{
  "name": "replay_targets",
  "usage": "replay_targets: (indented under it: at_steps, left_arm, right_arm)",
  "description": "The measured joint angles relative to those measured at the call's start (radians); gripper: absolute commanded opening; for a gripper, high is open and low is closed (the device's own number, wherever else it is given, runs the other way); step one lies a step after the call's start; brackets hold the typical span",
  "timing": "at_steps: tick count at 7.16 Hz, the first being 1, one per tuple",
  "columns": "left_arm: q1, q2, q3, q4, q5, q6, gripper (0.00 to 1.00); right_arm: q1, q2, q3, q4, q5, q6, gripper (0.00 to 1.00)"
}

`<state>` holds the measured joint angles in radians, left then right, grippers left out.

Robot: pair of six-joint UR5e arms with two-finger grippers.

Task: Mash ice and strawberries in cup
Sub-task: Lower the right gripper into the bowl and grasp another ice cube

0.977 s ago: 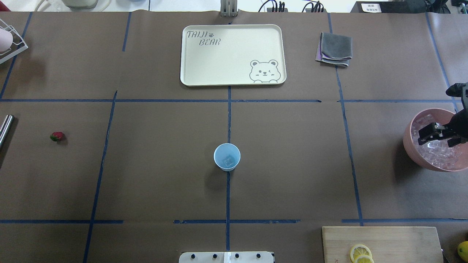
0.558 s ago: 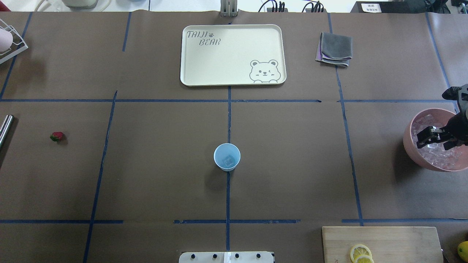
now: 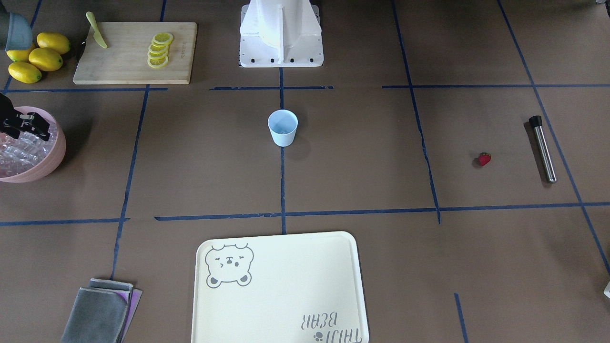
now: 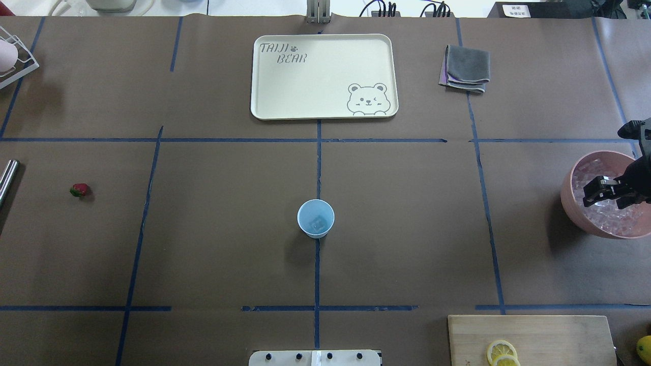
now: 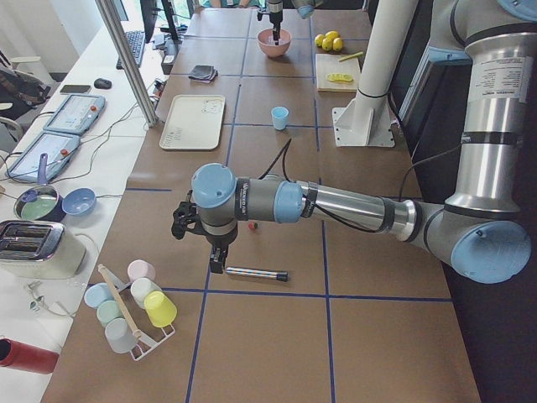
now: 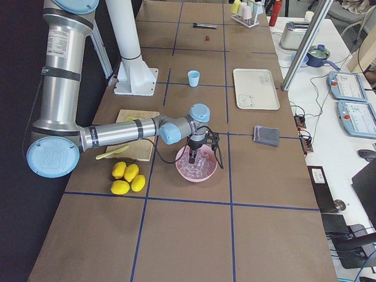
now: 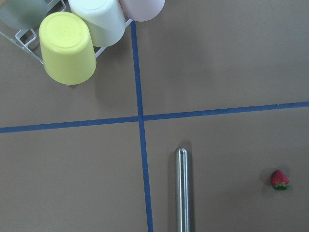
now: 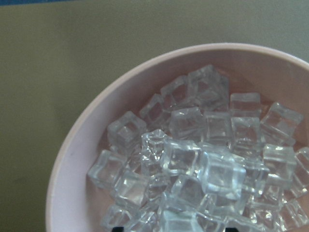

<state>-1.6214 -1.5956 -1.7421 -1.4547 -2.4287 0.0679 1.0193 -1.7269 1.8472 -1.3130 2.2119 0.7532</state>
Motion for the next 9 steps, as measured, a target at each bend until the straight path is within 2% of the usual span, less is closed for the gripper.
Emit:
replay_targets:
  at_steps: [3, 4, 6, 9]
  left_arm:
    - [0.000, 0.003, -0.027, 0.006, 0.001, -0.021, 1.00]
    - [0.000, 0.003, -0.029, 0.006, 0.001, -0.023, 1.00]
    - [0.000, 0.002, -0.030, 0.007, 0.002, -0.023, 1.00]
    - [0.000, 0.003, -0.030, 0.007, 0.002, -0.023, 1.00]
  right_arm:
    - [0.009, 0.000, -0.003, -0.001, -0.004, 0.006, 0.66]
    - [0.009, 0.000, -0.004, -0.001, -0.005, 0.007, 0.57]
    - [0.010, 0.000, -0.003, -0.001, -0.006, 0.008, 0.02]
    - [0.015, 0.007, 0.006, 0.000, -0.007, 0.006, 0.00]
